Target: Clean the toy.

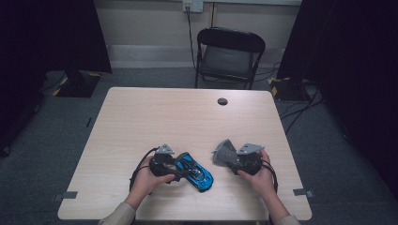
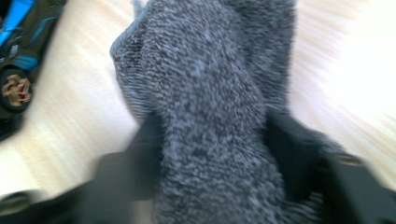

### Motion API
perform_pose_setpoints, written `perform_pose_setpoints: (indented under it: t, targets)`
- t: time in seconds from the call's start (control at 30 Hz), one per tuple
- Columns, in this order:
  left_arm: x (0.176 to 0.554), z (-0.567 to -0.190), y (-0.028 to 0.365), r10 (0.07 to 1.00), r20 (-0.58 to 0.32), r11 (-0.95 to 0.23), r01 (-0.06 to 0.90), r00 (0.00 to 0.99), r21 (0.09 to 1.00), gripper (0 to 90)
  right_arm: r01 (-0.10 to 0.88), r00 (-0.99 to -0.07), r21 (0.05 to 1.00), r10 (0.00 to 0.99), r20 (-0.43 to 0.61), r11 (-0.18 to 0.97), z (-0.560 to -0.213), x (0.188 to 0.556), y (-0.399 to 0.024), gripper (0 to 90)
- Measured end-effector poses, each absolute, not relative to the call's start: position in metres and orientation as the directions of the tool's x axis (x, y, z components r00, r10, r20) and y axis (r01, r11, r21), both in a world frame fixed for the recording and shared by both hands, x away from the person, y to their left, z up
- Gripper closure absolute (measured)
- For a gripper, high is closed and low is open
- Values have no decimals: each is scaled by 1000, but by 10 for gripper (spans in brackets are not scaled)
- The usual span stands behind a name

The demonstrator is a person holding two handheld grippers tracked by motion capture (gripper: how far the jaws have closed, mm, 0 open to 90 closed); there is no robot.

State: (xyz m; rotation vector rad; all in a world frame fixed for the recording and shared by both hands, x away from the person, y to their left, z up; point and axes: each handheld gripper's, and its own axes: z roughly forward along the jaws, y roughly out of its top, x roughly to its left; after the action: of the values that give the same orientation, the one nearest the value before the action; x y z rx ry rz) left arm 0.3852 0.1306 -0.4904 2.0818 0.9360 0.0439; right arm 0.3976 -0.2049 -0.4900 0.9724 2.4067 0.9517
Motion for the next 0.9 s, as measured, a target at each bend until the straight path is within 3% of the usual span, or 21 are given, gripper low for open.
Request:
perform_pose_setpoints:
  t: [0.17,0.4,0.53,0.63,0.77,0.9]
  targets:
    - [385,-491,131,633,-283,-373,604,721,705,187,488,-653,714,753,-81,501,-489,396,-211,686]
    - [385,-490,130,633,-274,-379,598,724,706,193,496,-635,688,762,-129,530,-487,395,-203,745]
    - [385,-490,131,632,-277,-379,600,724,704,192,500,-626,721,775,-83,480,-489,393,-207,657]
    - [385,-491,131,632,-286,-373,607,720,702,189,505,-642,733,766,-33,455,-489,393,-208,484]
    - [385,-490,131,632,-285,-374,606,720,702,192,484,-646,729,759,-76,485,-480,397,-209,320]
    - [386,-491,131,630,-291,-371,608,720,702,192,499,-653,702,753,-82,509,-483,402,-211,285]
